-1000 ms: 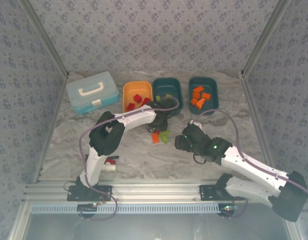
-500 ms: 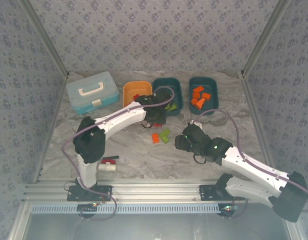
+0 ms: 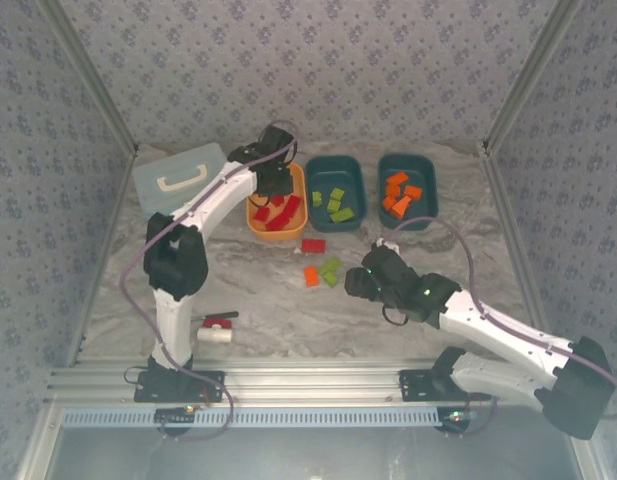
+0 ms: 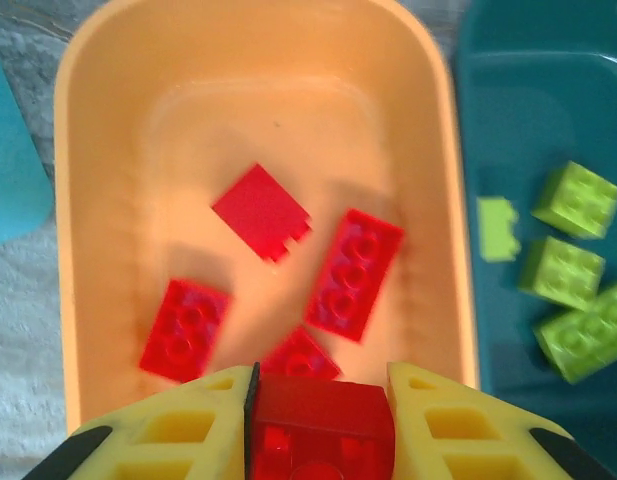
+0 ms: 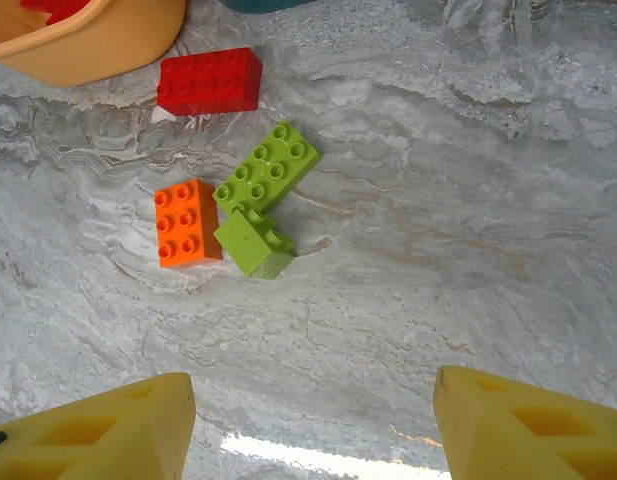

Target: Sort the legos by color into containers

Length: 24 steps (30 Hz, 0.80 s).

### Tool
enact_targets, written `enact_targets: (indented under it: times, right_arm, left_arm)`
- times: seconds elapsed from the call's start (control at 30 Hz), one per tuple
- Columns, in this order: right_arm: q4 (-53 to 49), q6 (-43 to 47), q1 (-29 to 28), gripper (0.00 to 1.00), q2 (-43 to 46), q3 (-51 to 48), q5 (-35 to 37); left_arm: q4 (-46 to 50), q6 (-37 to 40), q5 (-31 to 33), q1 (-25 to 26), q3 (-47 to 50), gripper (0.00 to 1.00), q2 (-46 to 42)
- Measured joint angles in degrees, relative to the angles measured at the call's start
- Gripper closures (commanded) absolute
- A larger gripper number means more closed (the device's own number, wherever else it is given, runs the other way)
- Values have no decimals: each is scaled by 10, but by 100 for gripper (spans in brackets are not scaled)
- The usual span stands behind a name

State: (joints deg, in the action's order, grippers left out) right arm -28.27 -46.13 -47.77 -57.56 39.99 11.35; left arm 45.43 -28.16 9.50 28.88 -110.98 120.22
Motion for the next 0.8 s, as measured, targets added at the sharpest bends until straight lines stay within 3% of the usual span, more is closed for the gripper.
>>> enact_targets:
  times: [0.27, 0.6, 0.8]
  right_arm:
    - [17, -2, 0, 34, -18, 0, -14]
    - [26, -4, 3, 33, -29, 0, -35]
    - [33, -4, 13, 33, -47, 0, -43]
  left_arm:
    - [17, 31, 22, -49, -174, 73, 157]
    - [45, 37, 31, -72, -262, 71, 225]
    - [60, 38, 21, -71, -262, 60, 243]
